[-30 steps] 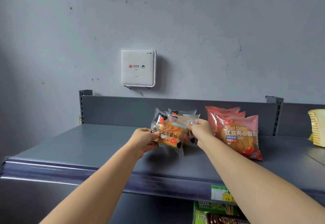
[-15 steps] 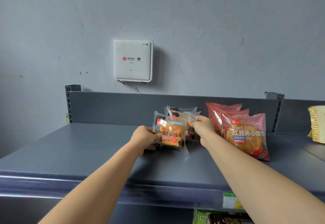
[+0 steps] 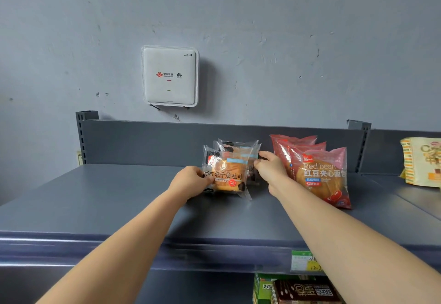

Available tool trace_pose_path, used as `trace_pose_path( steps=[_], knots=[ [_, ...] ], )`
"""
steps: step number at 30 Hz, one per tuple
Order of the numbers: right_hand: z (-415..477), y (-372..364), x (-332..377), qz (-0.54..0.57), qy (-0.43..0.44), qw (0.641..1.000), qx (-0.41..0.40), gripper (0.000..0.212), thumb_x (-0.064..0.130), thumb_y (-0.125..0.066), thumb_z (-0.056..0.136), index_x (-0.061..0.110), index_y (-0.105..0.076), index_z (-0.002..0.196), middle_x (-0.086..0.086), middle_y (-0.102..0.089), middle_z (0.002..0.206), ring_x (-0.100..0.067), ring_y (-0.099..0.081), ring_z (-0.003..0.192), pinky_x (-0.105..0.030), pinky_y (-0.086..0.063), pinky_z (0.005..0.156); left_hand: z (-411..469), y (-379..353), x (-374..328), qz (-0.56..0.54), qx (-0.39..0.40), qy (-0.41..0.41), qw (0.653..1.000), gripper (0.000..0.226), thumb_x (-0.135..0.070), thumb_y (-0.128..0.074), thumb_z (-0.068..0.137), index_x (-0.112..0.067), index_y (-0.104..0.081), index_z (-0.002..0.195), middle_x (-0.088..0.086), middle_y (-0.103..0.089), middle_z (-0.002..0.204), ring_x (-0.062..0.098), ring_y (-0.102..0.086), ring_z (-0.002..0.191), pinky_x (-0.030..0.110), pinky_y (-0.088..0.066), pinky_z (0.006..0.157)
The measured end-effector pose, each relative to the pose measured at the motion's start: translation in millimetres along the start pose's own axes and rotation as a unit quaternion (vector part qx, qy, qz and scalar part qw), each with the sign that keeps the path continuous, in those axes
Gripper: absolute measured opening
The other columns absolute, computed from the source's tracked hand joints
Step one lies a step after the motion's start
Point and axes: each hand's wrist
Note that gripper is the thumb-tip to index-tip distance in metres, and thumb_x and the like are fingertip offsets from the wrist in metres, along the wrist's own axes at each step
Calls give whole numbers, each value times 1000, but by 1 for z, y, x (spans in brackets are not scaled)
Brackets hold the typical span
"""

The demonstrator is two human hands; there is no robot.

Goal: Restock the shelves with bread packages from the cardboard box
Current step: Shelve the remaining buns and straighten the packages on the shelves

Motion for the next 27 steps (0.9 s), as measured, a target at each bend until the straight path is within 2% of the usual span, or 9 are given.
trace_pose_path(
  steps=[2, 5, 8, 12, 14, 16, 18, 21, 27],
  knots=[
    [-2, 0, 0, -23, 8, 1000, -1, 45, 8, -46, 98, 15, -44, 142, -5, -49, 143, -22, -47, 127, -26, -35, 89, -3, 2, -1, -4, 5, -2, 1000, 32, -39, -60, 89, -10, -63, 99, 1, -55, 70, 16, -48, 62, 27, -39, 57],
    [-5, 2, 0, -55, 15, 998, -3, 45, 8, -44, 99, 16, -41, 143, -4, -44, 147, -24, -44, 130, -27, -34, 90, -8, 5, -2, -12, 15, -2, 1000, 30, -39, -60, 90, -12, -62, 101, 1, -53, 70, 17, -48, 61, 27, -42, 56],
    [-11, 5, 1, -92, 22, 996, -2, 47, 9, -43, 98, 16, -39, 144, -4, -43, 148, -25, -43, 132, -29, -37, 94, -11, 5, -3, -19, 24, -2, 1000, 30, -40, -61, 89, -14, -57, 101, 0, -53, 73, 19, -50, 67, 32, -49, 65],
    [-23, 8, 3, -134, 24, 991, 10, 49, 12, -43, 98, 18, -36, 146, -5, -43, 148, -26, -45, 130, -32, -40, 95, -18, 7, -4, -25, 28, -4, 999, 39, -40, -62, 89, -15, -54, 117, -1, -53, 78, 20, -53, 73, 36, -55, 76],
    [-31, 10, 5, -152, 26, 988, 16, 49, 12, -43, 98, 17, -36, 146, -7, -44, 146, -27, -46, 128, -30, -42, 91, -22, 9, -4, -27, 30, -7, 999, 30, -37, -63, 89, -17, -54, 109, -1, -53, 78, 21, -53, 74, 37, -55, 80],
    [-39, 12, 6, -167, 31, 985, 19, 48, 10, -44, 97, 15, -38, 144, -9, -46, 144, -28, -48, 126, -31, -42, 88, -26, 12, -3, -22, 31, -5, 999, 20, -33, -65, 88, -19, -51, 87, 2, -54, 81, 23, -53, 75, 39, -54, 83],
    [-47, 14, 7, -182, 34, 983, 22, 45, 9, -45, 97, 14, -42, 141, -10, -48, 141, -28, -49, 124, -32, -43, 88, -32, 14, -3, -12, 28, -4, 1000, 33, -30, -63, 88, -23, -38, 68, 0, -49, 75, 25, -53, 74, 38, -53, 79],
    [-60, 17, 9, -205, 45, 977, 23, 41, 14, -50, 97, 13, -48, 137, -9, -51, 138, -27, -52, 120, -31, -44, 86, -42, 18, -4, 0, 25, -12, 1000, 39, -31, -61, 90, -25, -33, 64, -1, -46, 71, 26, -52, 74, 33, -47, 71],
    [-91, 28, 11, -235, 73, 969, 30, 37, 19, -57, 94, 12, -56, 131, -6, -55, 134, -25, -53, 120, -32, -44, 96, -69, 26, -7, 58, -2, -49, 997, 35, -24, -59, 90, -23, -36, 64, 4, -49, 89, 24, -46, 81, 32, -42, 73]
  ],
)
Point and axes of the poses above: each hand's wrist, its own z-axis towards the middle knuckle, its own y-axis out of the back of the hand, x = y × z
